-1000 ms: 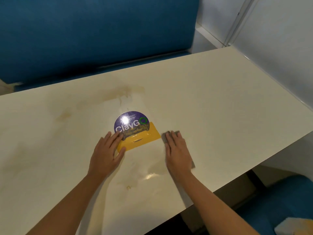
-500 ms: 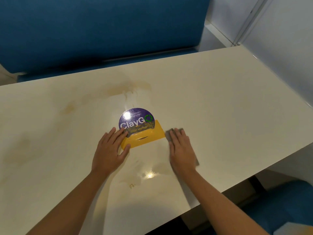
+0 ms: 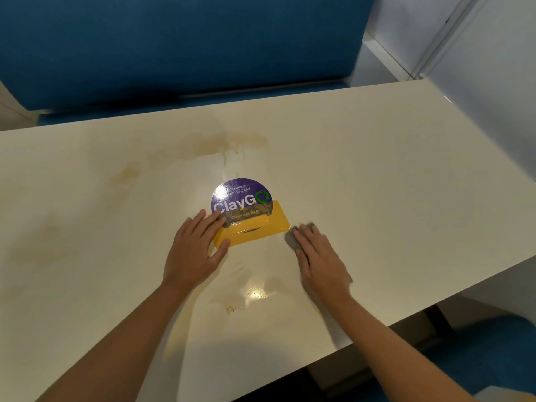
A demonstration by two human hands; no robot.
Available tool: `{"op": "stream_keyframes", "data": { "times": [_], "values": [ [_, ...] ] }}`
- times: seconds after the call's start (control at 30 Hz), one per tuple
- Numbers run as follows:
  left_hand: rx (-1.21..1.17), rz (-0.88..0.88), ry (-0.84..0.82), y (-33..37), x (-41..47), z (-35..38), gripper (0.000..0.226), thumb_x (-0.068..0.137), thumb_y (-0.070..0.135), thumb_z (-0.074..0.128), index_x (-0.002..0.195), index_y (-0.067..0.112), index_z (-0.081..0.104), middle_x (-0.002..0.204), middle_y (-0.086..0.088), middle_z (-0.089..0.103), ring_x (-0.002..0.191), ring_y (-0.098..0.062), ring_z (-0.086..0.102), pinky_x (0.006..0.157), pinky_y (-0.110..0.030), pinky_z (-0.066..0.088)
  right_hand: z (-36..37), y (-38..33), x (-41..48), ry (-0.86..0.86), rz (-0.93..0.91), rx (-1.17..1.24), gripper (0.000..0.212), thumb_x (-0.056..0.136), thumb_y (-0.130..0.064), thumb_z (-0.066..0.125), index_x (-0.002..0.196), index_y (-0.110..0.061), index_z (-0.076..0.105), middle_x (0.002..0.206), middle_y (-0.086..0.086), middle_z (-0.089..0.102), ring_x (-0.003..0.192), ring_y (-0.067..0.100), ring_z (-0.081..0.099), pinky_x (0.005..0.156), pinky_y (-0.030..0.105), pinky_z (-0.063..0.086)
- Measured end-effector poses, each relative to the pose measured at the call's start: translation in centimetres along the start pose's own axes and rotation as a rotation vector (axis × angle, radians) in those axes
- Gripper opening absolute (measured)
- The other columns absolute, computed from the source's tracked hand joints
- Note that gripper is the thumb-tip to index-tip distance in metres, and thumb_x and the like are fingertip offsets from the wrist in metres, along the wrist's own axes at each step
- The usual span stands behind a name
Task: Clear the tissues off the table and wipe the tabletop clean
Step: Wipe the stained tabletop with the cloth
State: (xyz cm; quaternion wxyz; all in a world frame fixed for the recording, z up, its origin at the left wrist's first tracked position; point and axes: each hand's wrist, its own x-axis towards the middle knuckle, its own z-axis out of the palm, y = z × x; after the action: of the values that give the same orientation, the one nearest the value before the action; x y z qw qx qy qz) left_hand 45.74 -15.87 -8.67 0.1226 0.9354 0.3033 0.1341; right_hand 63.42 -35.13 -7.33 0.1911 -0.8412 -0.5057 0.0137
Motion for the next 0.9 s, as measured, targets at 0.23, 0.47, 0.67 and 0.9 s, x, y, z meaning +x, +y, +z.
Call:
{"op": "stream_keyframes", "data": {
  "times": [0.23,0.47,0.67,0.9],
  "values": [
    [0.008,-0.001,-0.012,0.0,0.0,0.2,0.066,0.093,0.059,0.02,0.126,0.016,0.058,0.133,0.0,0.056,0.127,-0.025,0.045,0.107,-0.036,0.026,1.2,-4.6,-2.3,-0.031,-0.109,0.142,0.038,0.091,-0.012,0.051,0.128,-0.008,0.054,0.135,0.004,0.052,0.134,0.016,0.033,0.115,0.022,0.013],
    [-0.005,0.0,0.0,-0.1,0.0,0.2,0.063,0.093,0.057,0.023,0.125,0.016,0.058,0.131,0.0,0.057,0.127,-0.025,0.046,0.107,-0.037,0.027,-2.1,1.5,-6.1,-0.101,-0.191,0.106,0.039,0.096,-0.028,0.042,0.132,-0.018,0.052,0.142,-0.006,0.044,0.136,0.009,0.034,0.11,0.032,0.031],
    [-0.019,0.01,0.014,-0.3,-0.1,0.4,0.059,0.093,0.055,0.028,0.126,0.017,0.058,0.132,0.001,0.056,0.127,-0.025,0.046,0.107,-0.039,0.029,0.8,-3.1,-6.7,0.075,0.239,0.031,0.043,0.094,-0.024,0.035,0.133,-0.011,0.049,0.14,0.004,0.046,0.134,0.017,0.035,0.111,0.026,0.024],
    [-0.012,-0.001,-0.019,-0.3,-0.1,0.3,0.063,0.094,0.057,0.023,0.128,0.016,0.056,0.134,0.0,0.055,0.128,-0.026,0.045,0.108,-0.038,0.027,2.4,-8.1,-6.5,-0.043,0.158,0.064,0.042,0.094,-0.024,0.039,0.132,-0.012,0.05,0.139,0.005,0.048,0.131,0.021,0.041,0.111,0.026,0.021]
  ]
}}
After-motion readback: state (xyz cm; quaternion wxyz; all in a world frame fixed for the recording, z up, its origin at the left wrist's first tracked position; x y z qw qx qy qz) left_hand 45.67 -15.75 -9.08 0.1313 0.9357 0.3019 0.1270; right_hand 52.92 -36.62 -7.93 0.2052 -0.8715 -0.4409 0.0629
